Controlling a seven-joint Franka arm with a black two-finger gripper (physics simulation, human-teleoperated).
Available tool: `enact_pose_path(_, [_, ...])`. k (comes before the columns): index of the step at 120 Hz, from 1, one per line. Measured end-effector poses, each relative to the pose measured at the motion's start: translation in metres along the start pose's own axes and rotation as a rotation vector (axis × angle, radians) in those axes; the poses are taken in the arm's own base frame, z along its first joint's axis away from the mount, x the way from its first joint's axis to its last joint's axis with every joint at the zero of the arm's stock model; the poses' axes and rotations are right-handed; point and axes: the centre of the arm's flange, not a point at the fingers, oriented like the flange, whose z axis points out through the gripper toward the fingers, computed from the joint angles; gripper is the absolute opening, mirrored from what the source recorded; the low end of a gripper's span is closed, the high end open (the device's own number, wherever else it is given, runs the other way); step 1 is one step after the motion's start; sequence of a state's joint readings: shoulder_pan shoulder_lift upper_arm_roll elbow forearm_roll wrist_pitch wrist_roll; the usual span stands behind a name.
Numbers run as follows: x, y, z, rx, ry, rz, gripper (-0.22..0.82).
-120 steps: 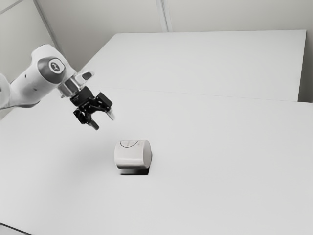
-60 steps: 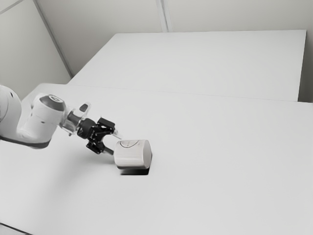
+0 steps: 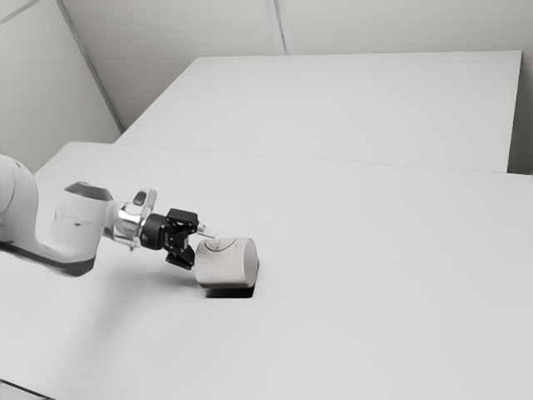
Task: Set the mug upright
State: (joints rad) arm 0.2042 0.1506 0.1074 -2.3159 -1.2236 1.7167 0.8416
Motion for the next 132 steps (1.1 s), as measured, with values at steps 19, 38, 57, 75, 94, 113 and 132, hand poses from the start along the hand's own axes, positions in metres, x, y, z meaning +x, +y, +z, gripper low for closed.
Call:
enact_pose_path(19, [-0.003,-0.003,0.0,-0.03,0.007,0.036,0.16])
enact_pose_path(38, [-0.003,-0.003,0.001,-0.04,0.009,0.073,-0.05])
enact_pose_path(57, [-0.003,0.003,-0.001,-0.039,0.013,0.116,-0.12])
enact_pose_path(75, [-0.001,0.039,-0.008,-0.024,0.022,0.213,-0.16])
enact_pose_path(94, [0.01,0.076,-0.021,0.134,-0.031,0.327,-0.17])
enact_pose_path(113, [0.027,0.105,-0.04,0.45,-0.166,0.426,-0.18])
enact_pose_path(132, [0.033,0.117,-0.054,0.771,-0.278,0.455,-0.18])
